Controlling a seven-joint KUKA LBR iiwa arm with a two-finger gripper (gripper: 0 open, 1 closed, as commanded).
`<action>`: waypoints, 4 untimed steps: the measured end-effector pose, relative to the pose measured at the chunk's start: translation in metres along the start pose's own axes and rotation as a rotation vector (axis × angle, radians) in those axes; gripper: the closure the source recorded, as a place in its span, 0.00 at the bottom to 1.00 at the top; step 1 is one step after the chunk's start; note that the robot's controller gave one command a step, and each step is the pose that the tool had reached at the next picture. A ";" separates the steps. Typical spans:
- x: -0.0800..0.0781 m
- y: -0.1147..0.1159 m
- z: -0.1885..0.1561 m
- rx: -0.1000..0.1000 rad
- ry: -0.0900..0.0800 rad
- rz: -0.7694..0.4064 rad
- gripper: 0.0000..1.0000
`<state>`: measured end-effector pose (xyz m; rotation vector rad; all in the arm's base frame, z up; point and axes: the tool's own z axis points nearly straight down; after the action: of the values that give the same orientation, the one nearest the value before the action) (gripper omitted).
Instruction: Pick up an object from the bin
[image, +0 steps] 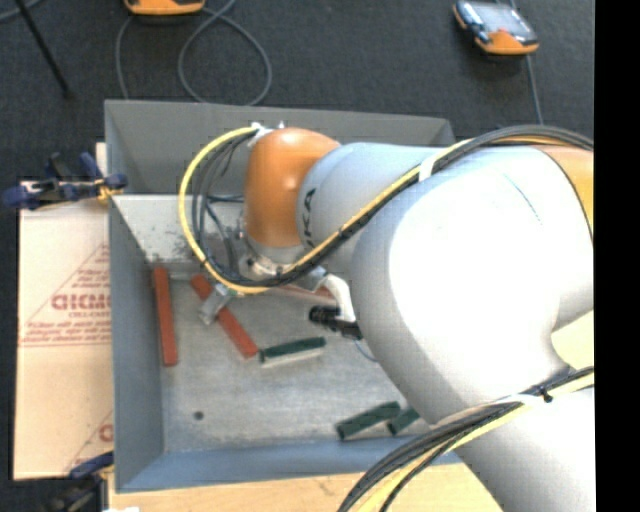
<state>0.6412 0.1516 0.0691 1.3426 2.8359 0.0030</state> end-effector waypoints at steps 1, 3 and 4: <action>-0.002 0.000 -0.001 -0.001 -0.003 -0.003 0.00; -0.003 0.000 -0.002 0.001 -0.003 -0.008 1.00; -0.005 0.001 -0.052 -0.004 -0.002 -0.008 1.00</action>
Offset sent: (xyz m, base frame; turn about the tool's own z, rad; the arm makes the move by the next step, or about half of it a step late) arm 0.0000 0.0000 0.0000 0.0000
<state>0.6447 0.1485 0.1209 1.3296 2.8387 0.0072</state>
